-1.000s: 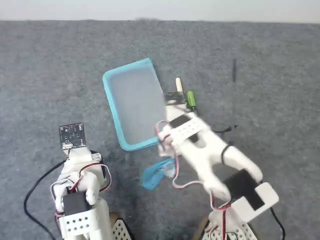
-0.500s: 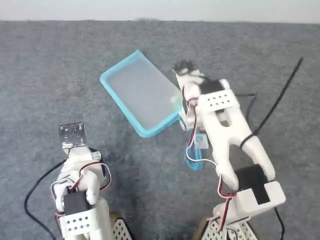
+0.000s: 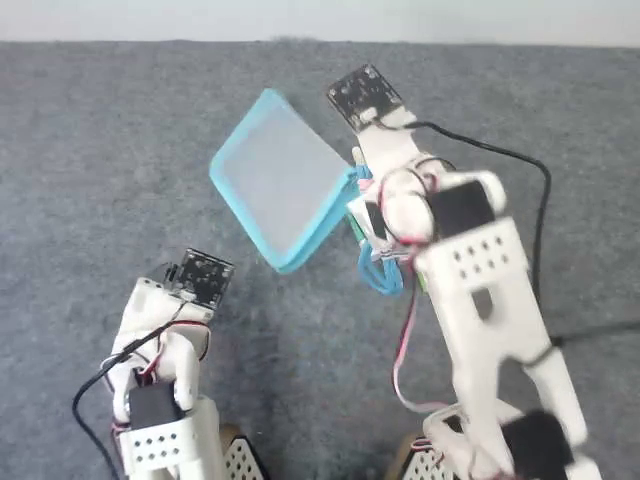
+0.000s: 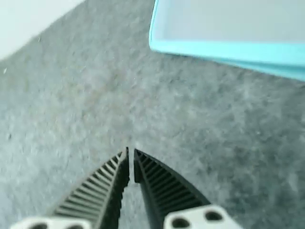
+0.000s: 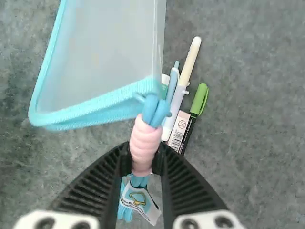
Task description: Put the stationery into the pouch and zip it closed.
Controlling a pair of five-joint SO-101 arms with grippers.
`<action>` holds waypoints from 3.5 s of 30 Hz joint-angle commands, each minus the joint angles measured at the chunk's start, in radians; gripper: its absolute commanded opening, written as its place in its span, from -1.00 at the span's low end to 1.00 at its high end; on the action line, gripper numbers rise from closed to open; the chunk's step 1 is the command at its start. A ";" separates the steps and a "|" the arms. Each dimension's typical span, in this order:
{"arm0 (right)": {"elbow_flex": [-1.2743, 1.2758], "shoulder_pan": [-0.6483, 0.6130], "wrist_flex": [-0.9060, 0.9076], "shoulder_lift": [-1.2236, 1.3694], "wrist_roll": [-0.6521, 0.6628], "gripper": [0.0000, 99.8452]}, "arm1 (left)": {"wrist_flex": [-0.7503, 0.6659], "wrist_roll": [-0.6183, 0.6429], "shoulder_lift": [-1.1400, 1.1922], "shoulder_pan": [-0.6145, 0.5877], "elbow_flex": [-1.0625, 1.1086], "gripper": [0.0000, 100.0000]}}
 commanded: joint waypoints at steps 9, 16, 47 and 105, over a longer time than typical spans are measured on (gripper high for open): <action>0.423 -0.010 -0.228 -0.470 0.025 -0.99 | 0.052 0.344 -0.014 0.012 -0.285 -0.97; 0.434 -0.082 -0.159 -0.483 0.017 -0.99 | 0.000 0.473 0.434 0.137 -0.544 -0.97; -0.138 -0.380 0.150 -0.074 0.106 -0.99 | -0.273 0.600 0.996 0.385 -0.575 -0.53; 0.924 -0.420 -0.432 -0.615 0.089 -0.99 | 0.110 0.486 0.373 0.390 -0.636 -0.35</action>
